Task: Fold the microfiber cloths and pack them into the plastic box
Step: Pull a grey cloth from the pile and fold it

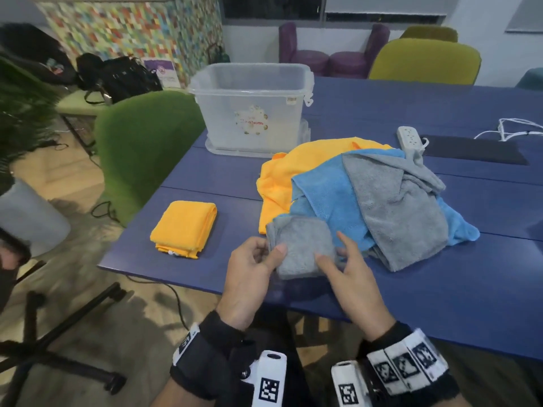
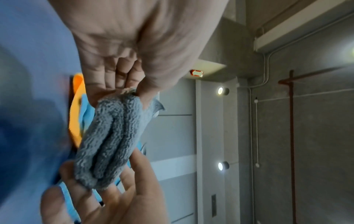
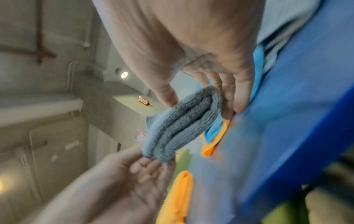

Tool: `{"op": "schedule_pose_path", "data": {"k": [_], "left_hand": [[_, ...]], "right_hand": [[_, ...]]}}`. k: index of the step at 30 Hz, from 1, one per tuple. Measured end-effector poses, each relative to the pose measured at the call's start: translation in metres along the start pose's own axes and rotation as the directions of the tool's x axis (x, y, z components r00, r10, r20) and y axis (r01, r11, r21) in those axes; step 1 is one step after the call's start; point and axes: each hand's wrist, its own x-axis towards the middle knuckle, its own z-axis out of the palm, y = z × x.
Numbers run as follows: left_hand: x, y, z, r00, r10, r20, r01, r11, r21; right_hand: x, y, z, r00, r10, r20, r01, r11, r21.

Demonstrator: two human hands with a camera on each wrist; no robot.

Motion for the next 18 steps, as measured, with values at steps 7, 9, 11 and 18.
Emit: {"op": "schedule_pose_path", "data": {"k": [7, 9, 11, 18], "left_hand": [[0.018, 0.028, -0.081, 0.955, 0.013, -0.296, -0.055, 0.989, -0.134], [0.025, 0.035, -0.100, 0.929, 0.017, -0.369, -0.082, 0.983, -0.161], [0.033, 0.036, -0.117, 0.908, 0.013, -0.418, -0.097, 0.979, -0.179], [0.058, 0.019, -0.147, 0.850, -0.088, -0.519, -0.047, 0.970, -0.240]], "right_hand": [[0.059, -0.082, 0.083, 0.963, -0.205, 0.175, 0.177, 0.970, 0.166], [0.081, -0.102, 0.111, 0.936, -0.261, 0.236, 0.241, 0.964, 0.109], [0.101, -0.117, 0.138, 0.904, -0.299, 0.307, 0.290, 0.954, 0.076], [0.141, -0.133, 0.201, 0.830, -0.269, 0.489, 0.318, 0.948, -0.018]]}}
